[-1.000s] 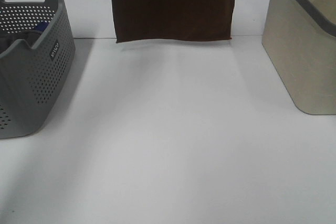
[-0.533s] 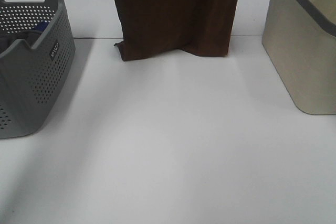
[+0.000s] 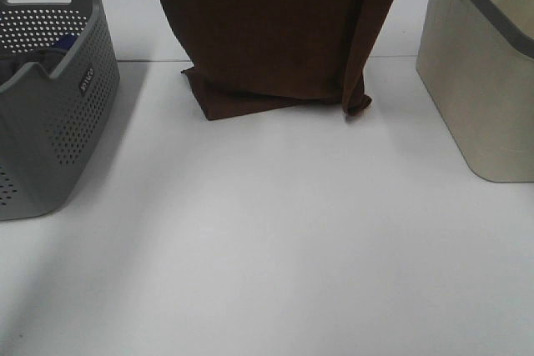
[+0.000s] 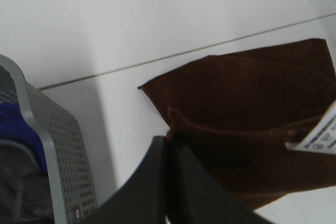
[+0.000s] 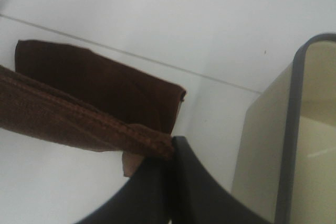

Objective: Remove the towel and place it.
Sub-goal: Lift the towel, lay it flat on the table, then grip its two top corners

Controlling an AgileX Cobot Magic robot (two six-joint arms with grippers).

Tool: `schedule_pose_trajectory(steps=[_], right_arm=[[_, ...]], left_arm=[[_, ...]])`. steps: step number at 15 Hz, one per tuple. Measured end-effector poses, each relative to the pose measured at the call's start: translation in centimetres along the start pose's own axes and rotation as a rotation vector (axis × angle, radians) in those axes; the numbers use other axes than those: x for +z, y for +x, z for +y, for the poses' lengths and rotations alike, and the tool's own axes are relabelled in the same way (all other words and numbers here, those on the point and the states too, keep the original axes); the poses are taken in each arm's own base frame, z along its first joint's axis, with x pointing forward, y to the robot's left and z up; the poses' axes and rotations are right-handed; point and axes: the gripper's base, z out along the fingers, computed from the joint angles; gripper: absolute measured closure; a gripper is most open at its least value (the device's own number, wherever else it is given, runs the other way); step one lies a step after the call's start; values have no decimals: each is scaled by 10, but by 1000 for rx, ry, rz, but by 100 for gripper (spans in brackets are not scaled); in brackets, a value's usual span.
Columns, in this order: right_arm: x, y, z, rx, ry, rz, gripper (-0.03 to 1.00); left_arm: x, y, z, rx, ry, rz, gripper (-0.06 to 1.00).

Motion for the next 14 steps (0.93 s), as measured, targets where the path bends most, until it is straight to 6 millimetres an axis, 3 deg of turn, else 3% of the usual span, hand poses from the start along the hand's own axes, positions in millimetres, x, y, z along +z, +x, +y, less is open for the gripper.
schedule_pose_trajectory(steps=[6,11,14], right_arm=[[5,28,6,17,-52,255,97],[25,67,18,32,-137,422,97],[14,98,23,43,-170,504,97]], left_arm=[[-17,2,-11,19,33,1,94],[-21,52,-38,152,-28,181,94],[-40,86,-40,150,-48,265,94]])
